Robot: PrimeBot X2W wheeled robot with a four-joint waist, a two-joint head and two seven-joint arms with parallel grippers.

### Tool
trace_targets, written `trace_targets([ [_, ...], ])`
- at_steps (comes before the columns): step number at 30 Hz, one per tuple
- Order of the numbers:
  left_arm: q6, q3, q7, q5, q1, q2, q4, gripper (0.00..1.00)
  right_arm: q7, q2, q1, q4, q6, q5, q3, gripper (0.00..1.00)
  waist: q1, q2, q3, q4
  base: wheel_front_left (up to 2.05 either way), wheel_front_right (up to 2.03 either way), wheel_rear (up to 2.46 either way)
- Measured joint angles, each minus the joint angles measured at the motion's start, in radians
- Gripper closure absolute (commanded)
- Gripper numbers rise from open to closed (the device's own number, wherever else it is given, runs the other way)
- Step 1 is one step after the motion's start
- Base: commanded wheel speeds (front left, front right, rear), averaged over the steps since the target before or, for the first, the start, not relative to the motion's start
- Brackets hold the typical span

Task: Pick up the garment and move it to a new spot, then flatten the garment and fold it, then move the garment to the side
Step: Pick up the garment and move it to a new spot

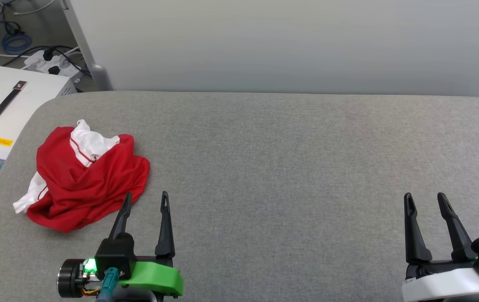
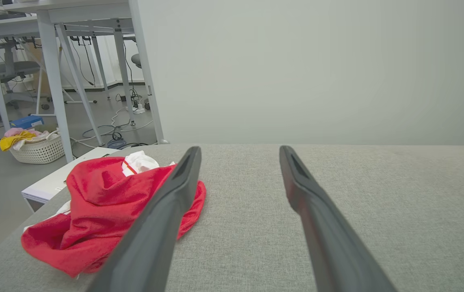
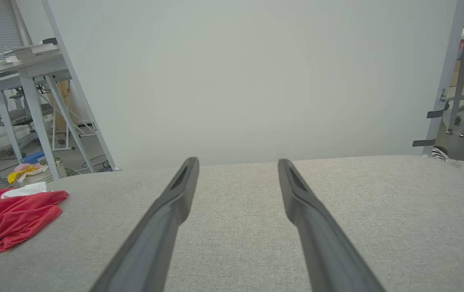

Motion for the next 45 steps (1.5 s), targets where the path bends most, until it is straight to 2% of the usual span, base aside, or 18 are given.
trace_targets([
  [11, 0.01, 0.011, 0.0, -0.02, -0.004, 0.0, 0.006, 0.0, 0.0, 0.0, 0.0, -0.015, 0.0, -0.018, 0.018, 0.0, 0.0, 0.0, 0.014, 0.076, 0.0, 0.0, 0.0],
  [34, 0.036, 0.063, 0.0, -0.099, -0.013, -0.001, 0.027, 0.0, -0.005, 0.001, -0.01, -0.026, 0.0, -0.089, 0.091, 0.0, 0.0, 0.0, 0.055, 0.381, 0.0, 0.0, 0.0],
  [45, 0.036, 0.08, 0.0, -0.117, -0.012, -0.001, 0.035, 0.0, -0.005, 0.001, -0.016, -0.025, 0.0, -0.099, 0.094, 0.0, 0.0, 0.0, 0.067, 0.479, 0.0, 0.0, 0.0],
])
